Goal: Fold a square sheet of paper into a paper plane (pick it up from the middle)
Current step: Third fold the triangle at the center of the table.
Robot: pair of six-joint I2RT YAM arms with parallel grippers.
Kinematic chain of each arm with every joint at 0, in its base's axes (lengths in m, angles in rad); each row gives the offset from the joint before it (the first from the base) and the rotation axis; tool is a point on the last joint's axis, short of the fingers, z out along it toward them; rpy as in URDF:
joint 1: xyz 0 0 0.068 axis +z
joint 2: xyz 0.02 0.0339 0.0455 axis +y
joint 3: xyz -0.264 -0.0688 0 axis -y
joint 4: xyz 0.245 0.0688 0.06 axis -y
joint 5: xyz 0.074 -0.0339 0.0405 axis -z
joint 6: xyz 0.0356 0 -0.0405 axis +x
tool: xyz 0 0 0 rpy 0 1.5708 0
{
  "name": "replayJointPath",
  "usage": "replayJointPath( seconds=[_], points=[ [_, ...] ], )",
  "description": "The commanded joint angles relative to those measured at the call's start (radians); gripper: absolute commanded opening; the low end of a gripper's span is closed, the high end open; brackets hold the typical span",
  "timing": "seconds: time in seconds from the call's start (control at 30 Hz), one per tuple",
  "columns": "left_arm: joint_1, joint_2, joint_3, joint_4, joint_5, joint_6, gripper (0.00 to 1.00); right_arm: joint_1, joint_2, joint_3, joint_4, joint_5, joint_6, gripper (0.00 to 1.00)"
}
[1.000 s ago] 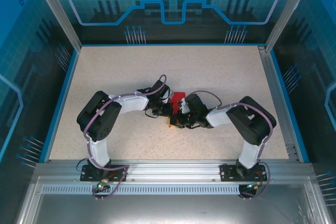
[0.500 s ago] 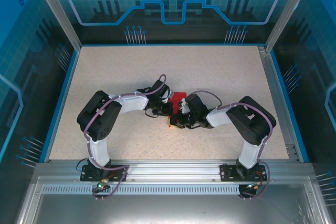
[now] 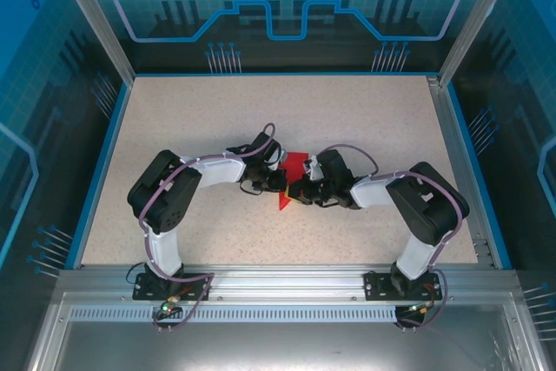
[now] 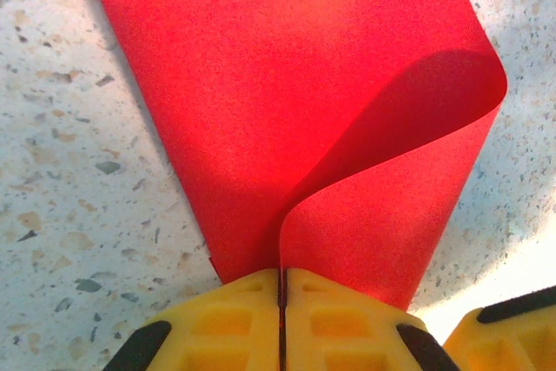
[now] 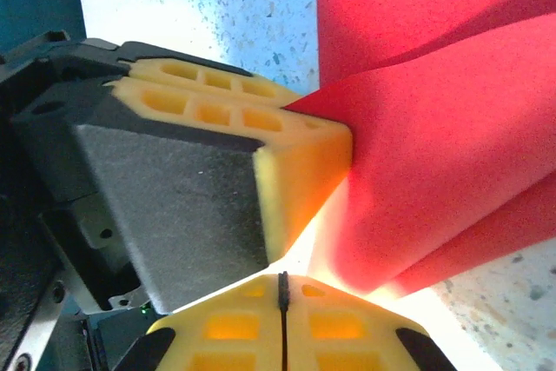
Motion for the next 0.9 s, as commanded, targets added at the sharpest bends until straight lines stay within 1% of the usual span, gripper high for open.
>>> replayJointPath(
  seconds=[0.0,0.17,0.37,0.53,0.67,0.87],
  points=[
    [0.005,0.054,-0.031,-0.033,-0.026,0.025,0.08,-0.012,0.035,0.004,0.001,-0.008,-0.028,0.07],
    [0.005,0.054,-0.031,-0.034,-0.024,0.026,0.08,-0.015,0.076,-0.010,0.011,-0.007,-0.042,0.06],
    [0.005,0.055,-0.031,-0.035,-0.025,0.029,0.08,-0.017,0.076,-0.026,0.007,-0.002,-0.042,0.06],
    [0.006,0.056,-0.031,-0.042,-0.029,0.034,0.08,-0.038,0.006,-0.002,-0.027,-0.016,-0.045,0.07],
    [0.005,0.058,-0.031,-0.040,-0.027,0.033,0.08,-0.072,-0.031,0.029,-0.070,-0.027,-0.079,0.07],
    [0.006,0.060,-0.028,-0.039,-0.025,0.031,0.08,-0.083,0.035,0.069,-0.060,-0.045,-0.080,0.07]
  ],
)
